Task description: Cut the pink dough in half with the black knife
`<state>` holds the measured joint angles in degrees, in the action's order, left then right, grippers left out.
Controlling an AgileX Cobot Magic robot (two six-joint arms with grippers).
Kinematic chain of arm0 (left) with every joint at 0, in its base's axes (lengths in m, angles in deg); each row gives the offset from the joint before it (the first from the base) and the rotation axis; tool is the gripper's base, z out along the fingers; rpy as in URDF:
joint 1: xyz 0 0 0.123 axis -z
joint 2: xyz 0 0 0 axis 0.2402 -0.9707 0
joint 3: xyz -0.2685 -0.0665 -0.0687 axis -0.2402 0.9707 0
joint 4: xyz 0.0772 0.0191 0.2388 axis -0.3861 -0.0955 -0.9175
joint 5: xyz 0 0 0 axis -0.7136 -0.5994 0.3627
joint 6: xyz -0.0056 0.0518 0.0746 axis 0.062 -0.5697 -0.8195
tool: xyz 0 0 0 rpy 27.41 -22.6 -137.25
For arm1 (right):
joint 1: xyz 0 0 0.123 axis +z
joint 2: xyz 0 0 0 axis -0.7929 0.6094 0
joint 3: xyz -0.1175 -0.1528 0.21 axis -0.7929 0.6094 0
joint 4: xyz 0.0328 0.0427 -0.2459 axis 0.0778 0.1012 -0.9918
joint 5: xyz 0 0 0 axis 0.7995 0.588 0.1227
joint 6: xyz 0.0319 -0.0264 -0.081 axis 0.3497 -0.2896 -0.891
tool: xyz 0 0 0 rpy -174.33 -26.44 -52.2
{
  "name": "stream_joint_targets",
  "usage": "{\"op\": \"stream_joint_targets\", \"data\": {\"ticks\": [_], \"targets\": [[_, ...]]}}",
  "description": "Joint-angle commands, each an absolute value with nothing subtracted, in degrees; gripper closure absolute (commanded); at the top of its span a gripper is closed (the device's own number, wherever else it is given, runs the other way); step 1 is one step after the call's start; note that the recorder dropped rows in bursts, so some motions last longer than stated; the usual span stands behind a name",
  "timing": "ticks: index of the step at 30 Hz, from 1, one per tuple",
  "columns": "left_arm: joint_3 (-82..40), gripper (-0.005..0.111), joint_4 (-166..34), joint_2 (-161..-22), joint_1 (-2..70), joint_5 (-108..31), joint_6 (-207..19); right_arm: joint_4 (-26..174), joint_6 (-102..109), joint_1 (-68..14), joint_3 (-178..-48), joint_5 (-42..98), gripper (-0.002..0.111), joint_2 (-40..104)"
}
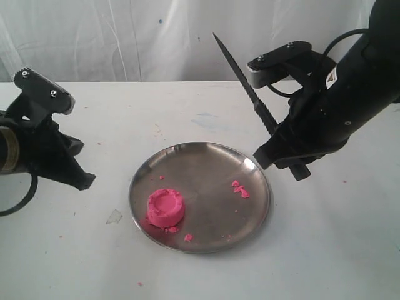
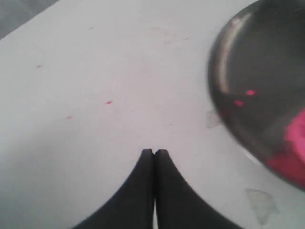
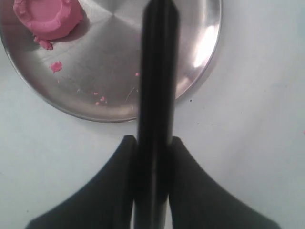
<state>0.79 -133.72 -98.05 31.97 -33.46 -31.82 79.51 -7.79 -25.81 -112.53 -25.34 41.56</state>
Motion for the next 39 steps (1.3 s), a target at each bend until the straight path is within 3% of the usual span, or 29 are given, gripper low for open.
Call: {"op": "stream_joint_targets", "data": {"ticks": [1,5,12,15,39], "targets": [[-3.6,0.107,-137.4,-99.9,34.1,-45.0,-28.3,79.1,-7.7,-26.1,-112.5,-24.1,0.108,41.7],[-3.9,0.107,-128.2,-104.5,34.2,-47.5,-39.1,79.1,-7.7,-26.1,-112.5,-22.6,0.108,43.3],[-17.8,0.107,-74.2,-114.5,39.4,-75.0,-97.1,79.1,-7.6,-26.1,-112.5,-23.0,0.108,47.9],[-22.9,0.107,-61.3,-115.6,39.8,-79.0,-106.8,79.1,-7.3,-26.1,-111.7,-23.2,0.108,48.9],[-20.9,0.107,-51.3,-123.2,39.7,-65.2,-119.3,79.4,-7.2,-26.1,-110.5,-22.5,0.108,49.3]]}}
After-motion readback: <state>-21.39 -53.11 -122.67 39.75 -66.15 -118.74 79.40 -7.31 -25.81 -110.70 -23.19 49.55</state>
